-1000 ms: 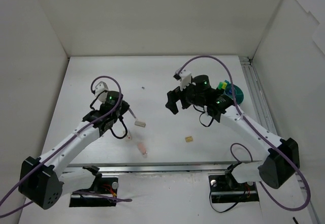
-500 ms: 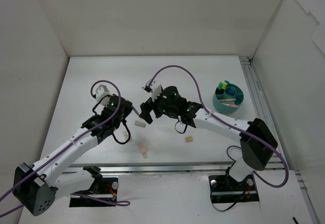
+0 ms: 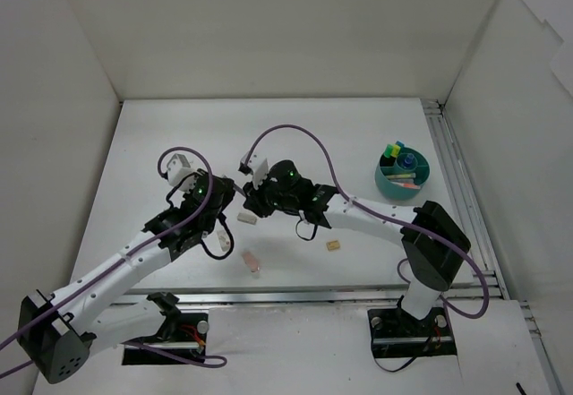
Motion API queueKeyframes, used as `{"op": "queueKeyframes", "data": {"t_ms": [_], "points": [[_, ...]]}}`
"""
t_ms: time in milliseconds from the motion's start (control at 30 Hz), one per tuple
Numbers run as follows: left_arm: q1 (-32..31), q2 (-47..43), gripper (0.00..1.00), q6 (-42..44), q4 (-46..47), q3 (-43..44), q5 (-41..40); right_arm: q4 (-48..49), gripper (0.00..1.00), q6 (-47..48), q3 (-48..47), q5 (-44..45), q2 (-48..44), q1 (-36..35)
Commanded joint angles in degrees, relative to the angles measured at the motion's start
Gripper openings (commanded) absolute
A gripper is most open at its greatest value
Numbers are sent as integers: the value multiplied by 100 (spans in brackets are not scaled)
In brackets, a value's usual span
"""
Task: Sort the stationery into containers
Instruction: Place the pen in the storage box.
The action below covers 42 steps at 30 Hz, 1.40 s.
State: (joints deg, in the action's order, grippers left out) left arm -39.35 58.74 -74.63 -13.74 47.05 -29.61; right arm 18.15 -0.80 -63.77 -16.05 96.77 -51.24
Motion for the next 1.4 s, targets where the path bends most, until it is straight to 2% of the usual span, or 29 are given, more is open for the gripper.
{"op": "queueKeyframes", "data": {"t_ms": [0,33,100,133,167,233,267,333,433,500,667,800,867,900,1067,1233,1367], "points": [[-98,-143,0,-78,249,41,-212,663,18,18,-242,-12,-193,0],[-99,-144,0,-52,257,33,-186,759,9,18,-224,6,-281,-17],[-99,-135,2,71,223,59,-63,874,0,281,-136,93,-387,-26],[-99,-126,10,124,222,68,-11,866,0,360,-136,120,-509,-9],[-99,-143,38,307,214,76,112,813,0,457,-162,277,-562,0],[-99,-205,64,492,170,129,218,516,0,738,-232,523,-720,9],[-99,-240,84,641,135,147,288,418,0,878,-276,803,-765,35],[-99,-380,100,870,82,164,367,154,0,1274,-303,1007,-879,158],[-99,-626,100,1222,-268,261,438,-319,0,1835,-452,1218,-967,552],[-99,-802,99,1371,-602,358,254,-987,0,2871,-628,1481,-1002,764],[-99,-1435,100,1820,-1350,288,-27,-1621,0,5048,-628,2570,-1274,1554],[549,-1383,99,1838,-2018,314,261,-2612,0,6238,-1066,2581,-1372,2126],[735,-1269,99,1873,-2054,288,480,-3149,0,6678,-1408,2581,-1302,2232],[823,-1164,99,2012,-1924,270,604,-3664,0,7220,-1436,2685,-1214,2259],[1158,-786,99,2602,-1624,261,1255,-4205,0,8874,-919,4416,-1117,2417],[1280,-285,99,2752,-1500,226,1562,-4871,0,9738,-558,4979,-1459,2909],[1281,93,99,2717,-1439,200,1686,-5093,0,9985,-365,5472,-1460,3155]]}}
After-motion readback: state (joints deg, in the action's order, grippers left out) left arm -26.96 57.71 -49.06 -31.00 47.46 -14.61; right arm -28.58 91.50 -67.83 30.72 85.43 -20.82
